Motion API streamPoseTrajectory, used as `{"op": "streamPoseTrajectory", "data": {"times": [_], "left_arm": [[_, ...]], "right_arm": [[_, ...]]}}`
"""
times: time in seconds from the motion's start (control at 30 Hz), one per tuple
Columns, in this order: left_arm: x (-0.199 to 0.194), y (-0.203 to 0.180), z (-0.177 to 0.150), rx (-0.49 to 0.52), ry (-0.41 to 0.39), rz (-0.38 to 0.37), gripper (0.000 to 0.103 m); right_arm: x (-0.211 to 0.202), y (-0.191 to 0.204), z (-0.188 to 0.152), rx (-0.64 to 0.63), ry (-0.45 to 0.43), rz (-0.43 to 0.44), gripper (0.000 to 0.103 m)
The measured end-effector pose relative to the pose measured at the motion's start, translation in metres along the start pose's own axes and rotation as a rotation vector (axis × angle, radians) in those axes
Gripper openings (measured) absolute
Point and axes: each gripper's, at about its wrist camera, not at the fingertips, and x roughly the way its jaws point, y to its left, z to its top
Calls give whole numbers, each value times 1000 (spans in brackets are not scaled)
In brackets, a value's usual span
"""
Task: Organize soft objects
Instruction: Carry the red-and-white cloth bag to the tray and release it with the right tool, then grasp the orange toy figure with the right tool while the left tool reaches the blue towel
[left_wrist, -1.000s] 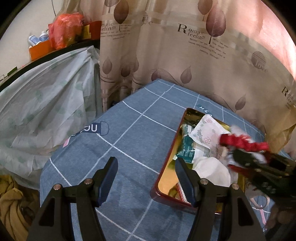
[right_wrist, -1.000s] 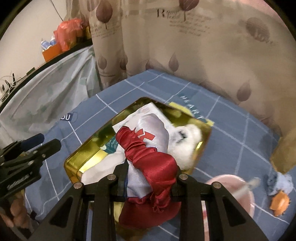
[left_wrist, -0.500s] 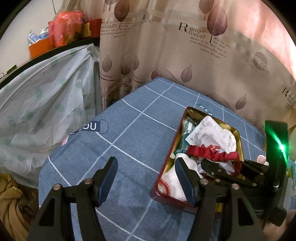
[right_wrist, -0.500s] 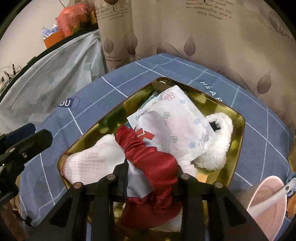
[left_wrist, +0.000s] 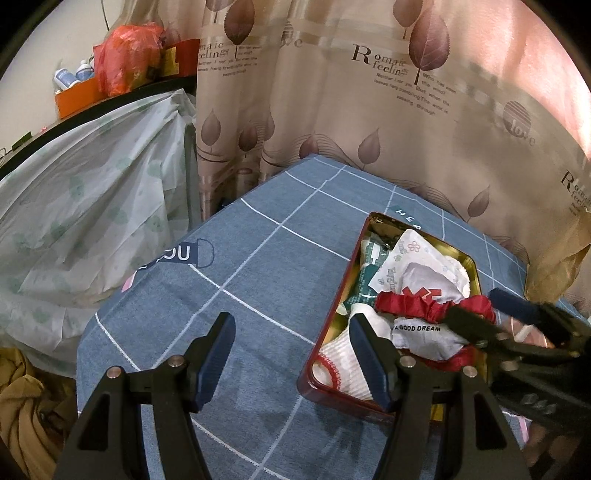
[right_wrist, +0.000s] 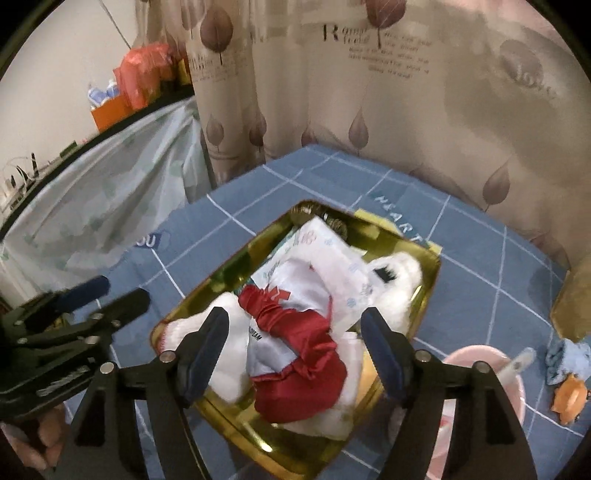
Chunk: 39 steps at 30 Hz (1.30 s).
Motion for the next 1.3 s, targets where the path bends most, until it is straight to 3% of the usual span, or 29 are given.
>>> {"op": "streamPoseTrajectory", "data": {"times": [0.13, 0.3, 0.63, 0.77, 0.93, 1.3], "left_arm": [[0, -2, 0, 7, -3, 3, 66], [0, -2, 0, 9, -8, 6, 66], [-3, -4, -1, 28, -24, 31, 66], [-4, -6, -2, 39, -24, 35, 66], [-3, -9, -3, 58, -25, 44, 66], [0, -16, -5, 106, -31, 62, 66]], "right_arm": [[-26, -11, 0, 24, -45, -4, 72], [-57, -38, -12, 28, -86, -78, 72], [-96, -154, -64, 193, -63, -296, 72], [-100, -206, -89, 277, -22, -378, 75], [-98, -248, -118, 388, -7, -446, 97], [-61, -288, -129, 436, 43, -499, 99]]}}
